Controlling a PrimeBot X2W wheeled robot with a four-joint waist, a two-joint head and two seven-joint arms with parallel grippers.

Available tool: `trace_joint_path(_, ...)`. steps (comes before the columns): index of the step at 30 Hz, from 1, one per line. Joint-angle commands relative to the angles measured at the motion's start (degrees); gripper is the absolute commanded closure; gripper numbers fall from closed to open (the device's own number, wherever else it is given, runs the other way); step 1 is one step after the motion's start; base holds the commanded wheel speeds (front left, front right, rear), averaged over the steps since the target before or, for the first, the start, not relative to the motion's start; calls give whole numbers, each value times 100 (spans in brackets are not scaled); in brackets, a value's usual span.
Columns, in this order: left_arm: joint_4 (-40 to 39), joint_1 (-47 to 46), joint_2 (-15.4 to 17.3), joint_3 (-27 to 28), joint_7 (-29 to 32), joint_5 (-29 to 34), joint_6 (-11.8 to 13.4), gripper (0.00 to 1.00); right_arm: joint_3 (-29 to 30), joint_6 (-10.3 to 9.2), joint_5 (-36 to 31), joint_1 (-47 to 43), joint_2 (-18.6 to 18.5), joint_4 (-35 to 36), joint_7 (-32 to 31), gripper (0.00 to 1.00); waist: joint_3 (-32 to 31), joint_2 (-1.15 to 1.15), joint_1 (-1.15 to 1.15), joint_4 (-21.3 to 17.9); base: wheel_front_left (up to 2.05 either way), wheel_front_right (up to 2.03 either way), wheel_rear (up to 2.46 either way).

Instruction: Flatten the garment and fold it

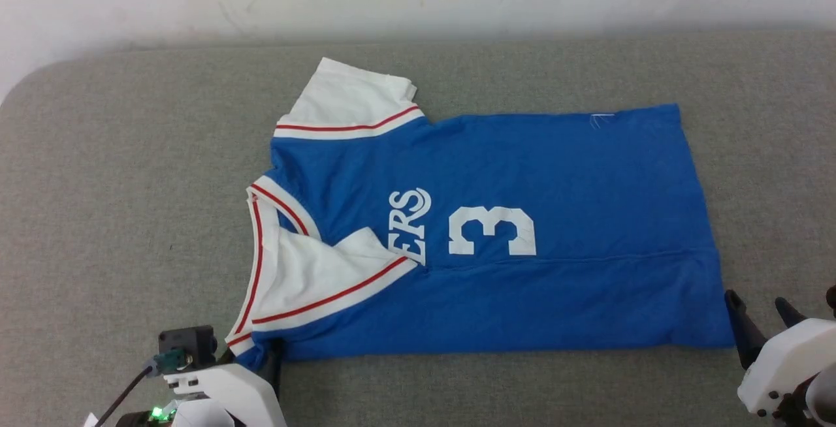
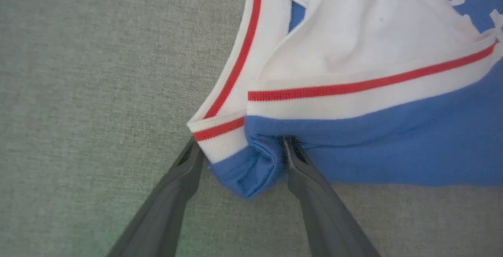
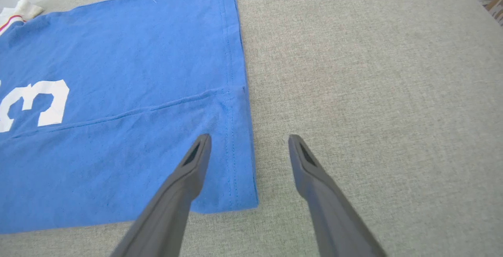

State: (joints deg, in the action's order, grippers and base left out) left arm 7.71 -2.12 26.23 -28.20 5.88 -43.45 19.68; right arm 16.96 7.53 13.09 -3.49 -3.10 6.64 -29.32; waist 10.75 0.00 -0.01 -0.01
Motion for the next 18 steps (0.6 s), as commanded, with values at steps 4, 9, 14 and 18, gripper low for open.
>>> trace_joint_path(4,301,-33,-214,-166,112,-128,-208,100,10,-4,-82,55,21,-42,-94,0,-72,0,1,33,0,0,0)
trace_joint_path(9,183,-60,-200,-200,-28,-45,-253,100,36,-4,-28,107,22,-463,-221,0,-205,0,1,186,0,0,0)
trace_joint_path(14,-87,-71,-154,-211,-79,25,-219,100,38,-4,-10,202,22,-834,-283,0,-202,0,1,308,0,0,0)
trace_joint_path(18,-368,-64,-113,-246,-43,72,-170,100,-33,-4,30,308,22,-1261,-332,5,-166,0,1,405,0,0,0)
